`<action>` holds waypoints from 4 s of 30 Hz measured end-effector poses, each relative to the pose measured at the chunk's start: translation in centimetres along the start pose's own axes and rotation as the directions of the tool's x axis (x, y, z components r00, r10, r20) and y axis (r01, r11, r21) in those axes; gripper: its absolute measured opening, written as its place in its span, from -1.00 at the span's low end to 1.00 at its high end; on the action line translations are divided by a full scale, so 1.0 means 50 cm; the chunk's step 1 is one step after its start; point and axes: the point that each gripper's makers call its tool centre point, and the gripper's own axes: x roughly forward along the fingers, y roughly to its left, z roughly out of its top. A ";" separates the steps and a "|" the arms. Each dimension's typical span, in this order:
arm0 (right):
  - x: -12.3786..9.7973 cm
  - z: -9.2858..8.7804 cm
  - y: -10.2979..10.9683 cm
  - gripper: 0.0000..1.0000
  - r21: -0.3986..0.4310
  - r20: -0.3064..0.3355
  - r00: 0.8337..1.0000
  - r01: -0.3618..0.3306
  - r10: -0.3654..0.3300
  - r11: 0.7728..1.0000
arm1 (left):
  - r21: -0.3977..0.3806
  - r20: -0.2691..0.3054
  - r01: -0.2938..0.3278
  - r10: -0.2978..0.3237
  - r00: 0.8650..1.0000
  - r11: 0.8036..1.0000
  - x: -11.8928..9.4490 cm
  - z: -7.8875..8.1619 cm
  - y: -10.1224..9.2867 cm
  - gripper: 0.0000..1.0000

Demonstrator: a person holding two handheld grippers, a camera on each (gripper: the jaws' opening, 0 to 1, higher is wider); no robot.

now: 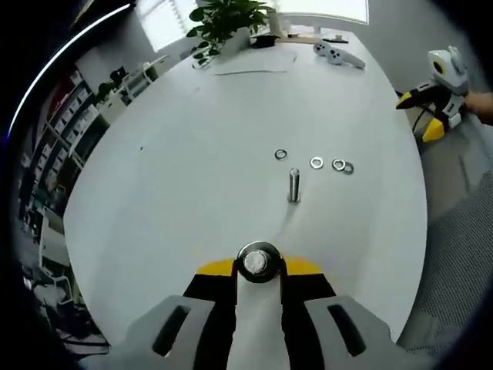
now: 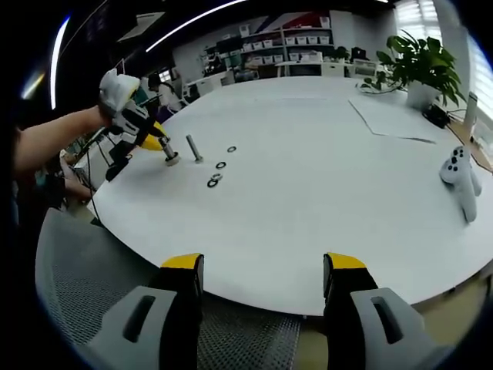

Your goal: Place the washer onto the threaded stud by aligning its center hole with the stud, sliding it down to the base, and recovering from edge contact or off-axis alignment until the washer reaches the visible bottom stop.

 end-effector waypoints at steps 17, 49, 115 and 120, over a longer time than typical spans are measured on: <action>-0.001 -0.003 -0.002 0.31 0.003 -0.009 1.000 0.008 -0.008 1.000 | -0.043 -0.039 0.054 -0.055 0.998 0.998 0.049 -0.028 0.000 -0.62; -0.002 0.002 -0.002 0.31 0.008 0.006 1.000 0.009 -0.009 1.000 | -0.186 0.102 0.033 -0.015 0.995 0.982 -0.051 -0.060 -0.082 -0.56; 0.003 -0.001 0.045 0.38 -0.063 -0.016 0.992 -0.127 0.126 0.990 | -0.150 0.223 0.129 -0.094 0.970 0.980 0.056 0.139 -0.257 -0.50; 0.004 -0.006 0.065 0.37 -0.099 -0.040 0.982 -0.185 0.182 0.978 | -0.157 0.196 0.124 -0.093 0.976 0.980 0.090 0.155 -0.263 -0.50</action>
